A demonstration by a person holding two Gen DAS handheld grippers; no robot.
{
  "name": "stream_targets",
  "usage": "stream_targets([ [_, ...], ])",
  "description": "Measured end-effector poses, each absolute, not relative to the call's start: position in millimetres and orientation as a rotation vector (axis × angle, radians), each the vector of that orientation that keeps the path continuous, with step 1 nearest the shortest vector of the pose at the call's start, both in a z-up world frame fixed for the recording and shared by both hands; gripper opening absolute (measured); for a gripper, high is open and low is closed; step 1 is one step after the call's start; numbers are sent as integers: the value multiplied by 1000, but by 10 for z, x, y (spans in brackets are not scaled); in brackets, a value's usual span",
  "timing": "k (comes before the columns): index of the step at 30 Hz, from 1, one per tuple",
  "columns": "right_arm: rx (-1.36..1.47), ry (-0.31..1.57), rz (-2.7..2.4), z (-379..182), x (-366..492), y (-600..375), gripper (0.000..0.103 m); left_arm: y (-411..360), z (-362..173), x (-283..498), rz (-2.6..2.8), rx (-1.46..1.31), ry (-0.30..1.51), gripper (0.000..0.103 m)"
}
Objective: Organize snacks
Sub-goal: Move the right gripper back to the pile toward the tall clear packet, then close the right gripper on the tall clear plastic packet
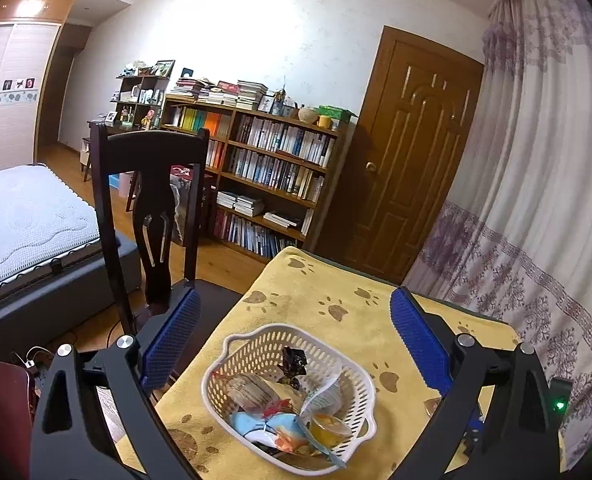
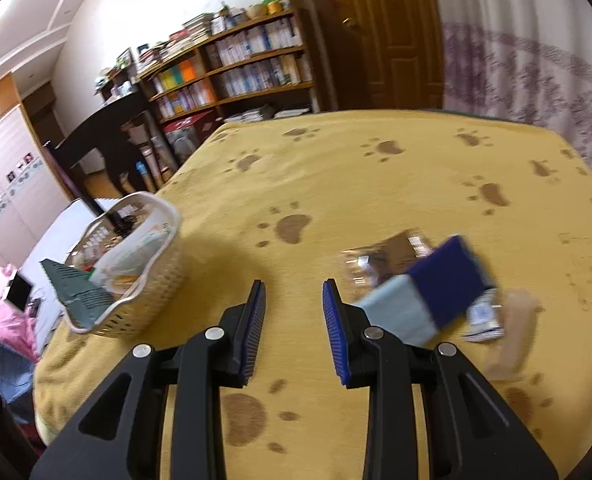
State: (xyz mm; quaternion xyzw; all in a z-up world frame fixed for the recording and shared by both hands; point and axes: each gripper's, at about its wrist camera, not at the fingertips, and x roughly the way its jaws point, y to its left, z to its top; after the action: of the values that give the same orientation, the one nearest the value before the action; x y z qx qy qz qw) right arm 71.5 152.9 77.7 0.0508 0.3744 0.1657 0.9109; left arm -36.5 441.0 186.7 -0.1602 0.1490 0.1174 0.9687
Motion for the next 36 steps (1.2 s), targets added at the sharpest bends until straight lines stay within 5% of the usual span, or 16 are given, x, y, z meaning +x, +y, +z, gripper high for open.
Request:
stream_targets([
  [16,261,776,37,533,711,210,30,4280,1910,-382,210,-288,297,97],
  [36,206,881,41,166,826,235,37,4118,1874,-309,176,-238,317,97],
])
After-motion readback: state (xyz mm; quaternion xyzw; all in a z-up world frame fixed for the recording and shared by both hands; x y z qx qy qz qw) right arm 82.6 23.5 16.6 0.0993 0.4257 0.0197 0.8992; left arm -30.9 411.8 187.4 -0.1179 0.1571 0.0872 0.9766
